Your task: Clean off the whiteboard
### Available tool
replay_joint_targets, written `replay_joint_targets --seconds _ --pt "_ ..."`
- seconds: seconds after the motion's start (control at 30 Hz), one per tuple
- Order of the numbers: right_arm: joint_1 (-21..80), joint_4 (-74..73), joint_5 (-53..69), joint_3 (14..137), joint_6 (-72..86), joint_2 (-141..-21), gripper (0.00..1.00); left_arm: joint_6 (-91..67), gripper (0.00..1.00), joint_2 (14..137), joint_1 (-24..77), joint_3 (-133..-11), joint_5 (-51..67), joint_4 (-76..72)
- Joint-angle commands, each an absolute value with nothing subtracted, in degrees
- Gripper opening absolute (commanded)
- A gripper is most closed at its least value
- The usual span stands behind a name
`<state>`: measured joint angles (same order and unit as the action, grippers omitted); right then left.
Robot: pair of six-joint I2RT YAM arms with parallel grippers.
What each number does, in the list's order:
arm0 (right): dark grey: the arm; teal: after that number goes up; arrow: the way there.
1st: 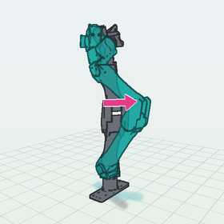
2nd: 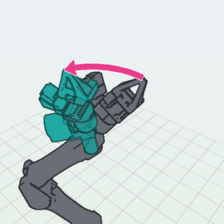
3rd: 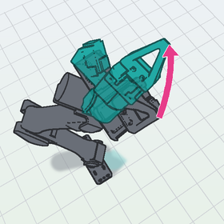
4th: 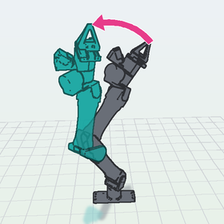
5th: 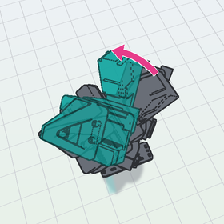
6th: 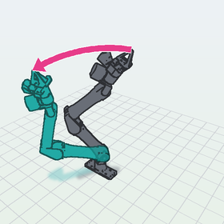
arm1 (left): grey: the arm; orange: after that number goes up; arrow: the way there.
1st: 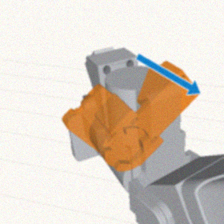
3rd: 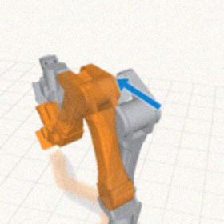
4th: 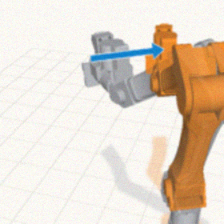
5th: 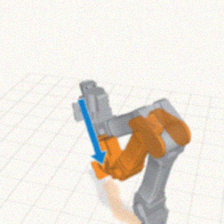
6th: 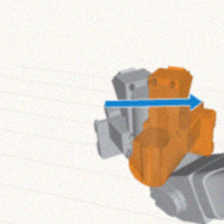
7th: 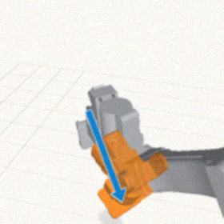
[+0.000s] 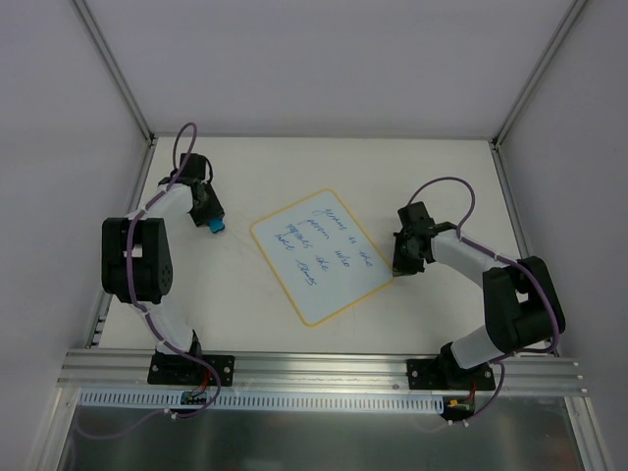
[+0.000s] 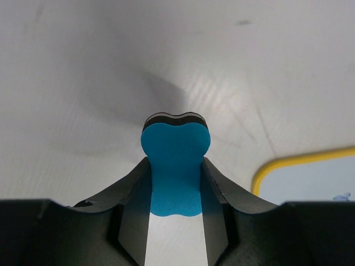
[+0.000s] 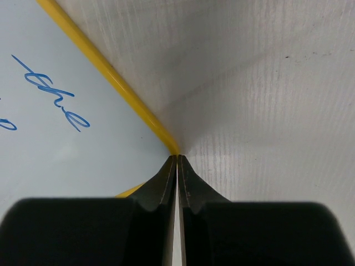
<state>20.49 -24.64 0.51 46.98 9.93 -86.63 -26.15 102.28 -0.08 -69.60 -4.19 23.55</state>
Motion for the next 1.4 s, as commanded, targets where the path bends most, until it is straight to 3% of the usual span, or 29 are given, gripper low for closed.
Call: replay_joint_targets --seconds 0.0,0.43,0.87,1.37 --pt "20.48 -24.61 1.67 46.41 10.02 -87.01 0.06 -18.21 0.09 99.93 6.21 -71.01 1.13 23.38" --pt "21.18 -24.52 1.85 47.55 10.02 -87.80 0.07 -3.79 0.11 108.71 26.35 -79.71 -0.18 23.20" --pt "21.53 -24.08 2.81 47.90 9.93 -88.68 0.08 -0.53 0.36 112.24 27.16 -82.00 0.62 23.20" --pt "21.62 -23.82 3.96 47.37 9.93 -88.77 0.09 -1.14 0.46 112.94 27.16 -82.26 0.35 23.20"
